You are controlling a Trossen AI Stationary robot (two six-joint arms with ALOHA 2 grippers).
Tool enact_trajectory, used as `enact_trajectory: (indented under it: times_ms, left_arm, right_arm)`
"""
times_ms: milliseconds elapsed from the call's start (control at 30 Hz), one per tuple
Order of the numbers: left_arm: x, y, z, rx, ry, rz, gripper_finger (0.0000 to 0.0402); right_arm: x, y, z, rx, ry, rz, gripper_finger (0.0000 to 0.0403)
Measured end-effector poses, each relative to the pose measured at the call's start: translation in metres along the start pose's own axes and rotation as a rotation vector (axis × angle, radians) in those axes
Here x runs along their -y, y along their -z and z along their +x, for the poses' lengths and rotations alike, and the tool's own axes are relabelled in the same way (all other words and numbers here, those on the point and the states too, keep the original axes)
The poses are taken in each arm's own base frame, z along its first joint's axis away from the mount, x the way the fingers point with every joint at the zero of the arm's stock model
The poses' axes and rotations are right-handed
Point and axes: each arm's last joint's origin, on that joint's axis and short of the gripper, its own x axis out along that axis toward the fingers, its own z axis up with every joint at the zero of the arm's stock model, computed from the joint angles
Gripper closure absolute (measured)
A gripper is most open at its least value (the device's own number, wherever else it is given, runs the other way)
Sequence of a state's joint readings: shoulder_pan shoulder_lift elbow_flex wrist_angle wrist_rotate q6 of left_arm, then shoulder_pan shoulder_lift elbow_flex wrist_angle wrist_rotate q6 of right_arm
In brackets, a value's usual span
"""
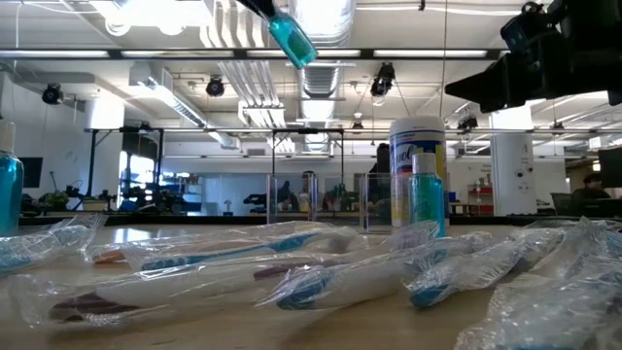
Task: Pick & Place toothbrushing station
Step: Put the blue mouthwash into the transparent organizer
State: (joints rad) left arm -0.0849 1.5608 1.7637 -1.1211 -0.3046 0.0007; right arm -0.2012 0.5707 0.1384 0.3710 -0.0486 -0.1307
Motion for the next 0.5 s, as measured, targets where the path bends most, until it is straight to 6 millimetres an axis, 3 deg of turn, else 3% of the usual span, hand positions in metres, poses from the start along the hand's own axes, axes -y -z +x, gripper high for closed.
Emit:
enact_trajectory:
  times_ms: [233, 500]
  left_arm:
    - [0.006, -0.026, 0.048, -0.119, 0.06, 0.064, 0.0303]
    - [0.002, -0.032, 0.109, -0.304, 0.129, 0.112, 0.0303]
  right_arm:
    - [-0.001, 0.006, 0.0, -0.024, -0.003, -0.006, 0.0394]
    - [-0.001, 0.008, -0.001, -0.048, -0.008, -0.024, 0.0394]
